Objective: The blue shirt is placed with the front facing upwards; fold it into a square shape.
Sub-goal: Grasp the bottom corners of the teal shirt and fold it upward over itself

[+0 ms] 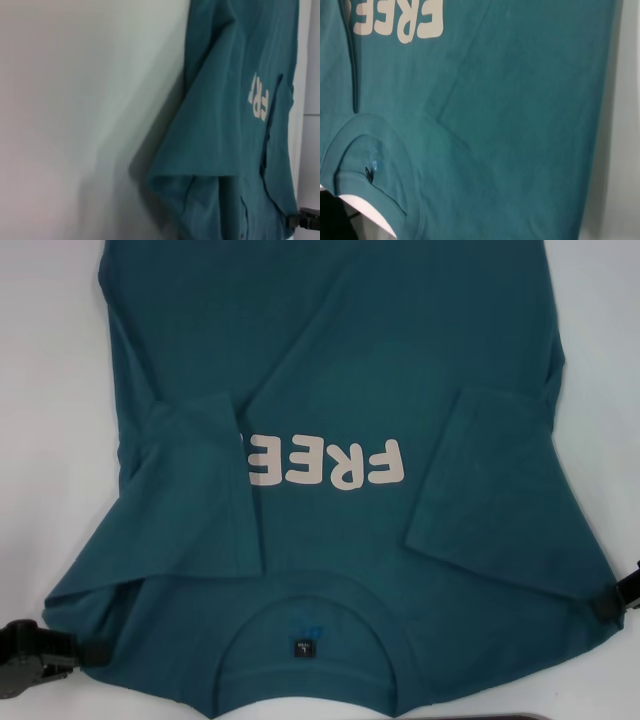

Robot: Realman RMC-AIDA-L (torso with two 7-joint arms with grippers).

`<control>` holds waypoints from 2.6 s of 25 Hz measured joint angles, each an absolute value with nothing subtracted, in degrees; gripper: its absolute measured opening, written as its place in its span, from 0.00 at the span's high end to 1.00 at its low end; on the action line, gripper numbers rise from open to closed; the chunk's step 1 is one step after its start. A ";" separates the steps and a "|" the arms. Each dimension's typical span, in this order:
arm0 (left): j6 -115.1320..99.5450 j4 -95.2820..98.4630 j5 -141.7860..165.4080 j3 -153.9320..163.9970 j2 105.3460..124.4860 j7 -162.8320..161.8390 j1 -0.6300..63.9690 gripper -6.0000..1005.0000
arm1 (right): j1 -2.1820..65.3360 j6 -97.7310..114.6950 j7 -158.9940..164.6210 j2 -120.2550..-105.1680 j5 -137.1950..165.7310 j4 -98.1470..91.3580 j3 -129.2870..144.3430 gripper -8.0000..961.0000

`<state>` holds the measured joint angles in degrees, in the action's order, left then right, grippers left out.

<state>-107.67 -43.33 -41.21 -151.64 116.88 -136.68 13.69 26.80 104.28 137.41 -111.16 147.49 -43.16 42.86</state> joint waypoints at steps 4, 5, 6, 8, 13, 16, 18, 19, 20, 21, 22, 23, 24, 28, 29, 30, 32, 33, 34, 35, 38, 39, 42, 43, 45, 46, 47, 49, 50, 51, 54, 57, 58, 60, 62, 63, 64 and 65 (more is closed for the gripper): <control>-108.45 -43.33 -41.21 -151.60 117.08 -136.03 13.53 0.98 | 26.01 104.81 136.89 -111.49 147.54 -43.16 42.94 0.96; -108.47 -43.33 -41.21 -151.60 117.11 -136.00 13.50 0.98 | 25.86 104.87 136.88 -111.53 147.54 -43.16 42.94 0.96; -108.49 -43.33 -41.21 -151.60 117.13 -135.99 13.48 0.98 | 25.73 104.95 136.87 -111.57 147.55 -43.16 42.96 0.96; -108.63 -43.33 -41.21 -151.42 117.14 -135.94 13.47 0.98 | 25.66 105.21 136.73 -111.60 147.56 -43.16 42.97 0.96; -108.98 -43.23 -41.22 -149.76 117.17 -135.54 13.30 0.98 | 25.64 105.86 135.95 -111.62 147.92 -43.16 42.98 0.96; -109.28 -43.19 -41.22 -149.47 117.29 -135.12 12.89 0.98 | 25.65 106.00 135.68 -111.66 149.41 -43.15 42.68 0.96; -109.52 -43.24 -41.22 -149.46 117.40 -134.96 12.68 0.98 | 25.66 106.01 135.55 -111.60 149.93 -43.15 42.39 0.96; -109.67 -43.30 -41.22 -149.45 117.47 -134.91 12.56 0.98 | 25.66 106.01 135.54 -111.51 149.97 -43.15 42.32 0.96; -109.75 -43.33 -41.22 -149.42 117.52 -134.78 12.44 0.98 | 25.67 106.01 135.56 -111.42 149.98 -43.15 42.22 0.96; -109.77 -43.34 -41.22 -149.41 117.58 -134.69 12.37 0.98 | 25.67 106.01 135.56 -111.33 149.99 -43.16 42.13 0.96; -109.78 -43.36 -41.22 -149.38 117.66 -134.59 12.34 0.98 | 25.71 106.07 135.55 -111.27 150.00 -43.15 41.97 0.96; -109.80 -43.37 -41.22 -149.35 117.74 -134.44 12.28 0.98 | 25.74 106.15 135.47 -111.25 149.99 -43.15 41.80 0.96; -109.88 -43.36 -41.31 -149.37 117.78 -134.20 12.28 0.98 | 25.80 106.41 135.23 -111.23 149.88 -43.15 41.49 0.96; -111.28 -43.34 -42.53 -151.16 117.72 -132.48 13.81 0.98 | 26.68 109.12 132.66 -111.18 147.20 -43.15 38.43 0.96; -111.66 -43.24 -43.16 -151.85 117.58 -132.23 14.65 0.98 | 26.99 110.05 131.90 -111.14 146.08 -43.15 37.43 0.96; -112.11 -43.13 -44.21 -152.56 117.41 -132.01 15.68 0.98 | 27.41 111.00 131.26 -111.07 144.75 -43.15 36.46 0.96; -112.58 -42.92 -46.28 -153.41 117.03 -132.07 17.48 0.98 | 28.07 112.58 130.27 -110.82 142.03 -43.15 35.06 0.96; -112.66 -42.84 -47.46 -153.76 116.79 -132.33 18.62 0.98 | 28.35 113.20 129.87 -110.61 140.52 -43.13 34.55 0.96; -112.57 -42.76 -48.58 -153.91 116.56 -132.93 19.76 0.98 | 28.50 113.44 129.68 -110.25 138.70 -43.09 34.09 0.96; -112.29 -42.74 -49.32 -154.03 116.39 -133.64 20.77 0.98 | 28.57 113.51 129.64 -109.93 137.31 -43.01 33.67 0.96; -110.71 -42.68 -50.52 -154.72 116.14 -136.27 24.40 0.98 | 28.58 113.51 129.90 -108.72 133.88 -42.83 31.73 0.96; -109.97 -42.67 -50.63 -155.19 116.15 -137.00 25.64 0.98 | 28.58 113.49 130.16 -108.22 132.95 -42.84 30.70 0.96; -106.28 -42.27 -50.67 -155.72 116.19 -139.18 28.81 0.98 | 28.71 113.06 130.70 -106.90 131.02 -43.01 27.17 0.96; -104.67 -41.91 -50.67 -155.76 116.16 -139.90 29.92 0.98 | 28.86 112.70 130.81 -106.53 130.43 -43.04 25.87 0.96; -101.20 -40.89 -50.68 -155.68 115.92 -140.89 32.33 0.98 | 29.27 111.62 131.03 -105.98 129.41 -43.06 23.59 0.96; -99.53 -40.37 -50.71 -155.65 115.79 -141.19 33.52 0.98 | 29.55 110.97 131.20 -105.74 128.78 -43.07 22.57 0.96; -98.41 -39.90 -50.71 -155.63 115.75 -141.33 34.37 0.98 | 29.85 109.99 131.46 -105.59 128.17 -43.07 21.90 0.96; -94.88 -38.85 -50.71 -155.64 115.71 -141.47 36.87 0.98 | 30.48 107.82 131.90 -105.46 127.23 -43.08 21.42 0.96; -93.05 -38.50 -50.74 -155.63 115.75 -141.48 37.93 0.98 | 30.95 106.38 132.06 -105.50 126.99 -43.09 21.39 0.96; -91.72 -38.26 -50.75 -155.54 115.80 -141.51 38.81 0.98 | 31.52 104.73 132.20 -105.66 126.83 -43.10 21.44 0.96; -86.40 -37.45 -50.81 -154.48 116.21 -141.83 42.16 0.98 | 33.17 100.98 132.28 -106.39 126.79 -42.87 22.08 0.96; -82.01 -37.02 -50.82 -152.41 116.98 -142.64 44.46 0.98 | 35.10 97.04 132.29 -107.96 126.97 -42.64 24.36 0.96; -80.19 -36.92 -50.81 -151.57 117.50 -142.96 45.27 0.98 | 35.47 95.71 132.29 -108.32 127.02 -42.63 25.18 0.96; -77.56 -36.84 -50.81 -150.31 118.19 -143.25 46.33 0.98 | 36.44 92.28 132.29 -109.28 127.09 -42.58 27.67 0.96; -75.09 -36.66 -50.81 -149.04 118.57 -143.51 47.48 0.98 | 37.48 88.65 132.63 -110.00 127.12 -42.49 30.23 0.96; -74.29 -36.63 -50.81 -148.55 118.67 -143.64 48.00 0.98 | 37.90 87.22 132.96 -110.19 127.13 -42.47 31.16 0.96; -73.74 -36.59 -50.81 -148.19 118.72 -143.77 48.47 0.98 | 38.51 85.52 133.34 -110.35 127.13 -42.46 32.43 0.96; -73.35 -36.58 -50.82 -148.03 118.74 -143.81 48.89 0.98 | 38.93 84.33 133.57 -110.43 127.13 -42.45 33.25 0.96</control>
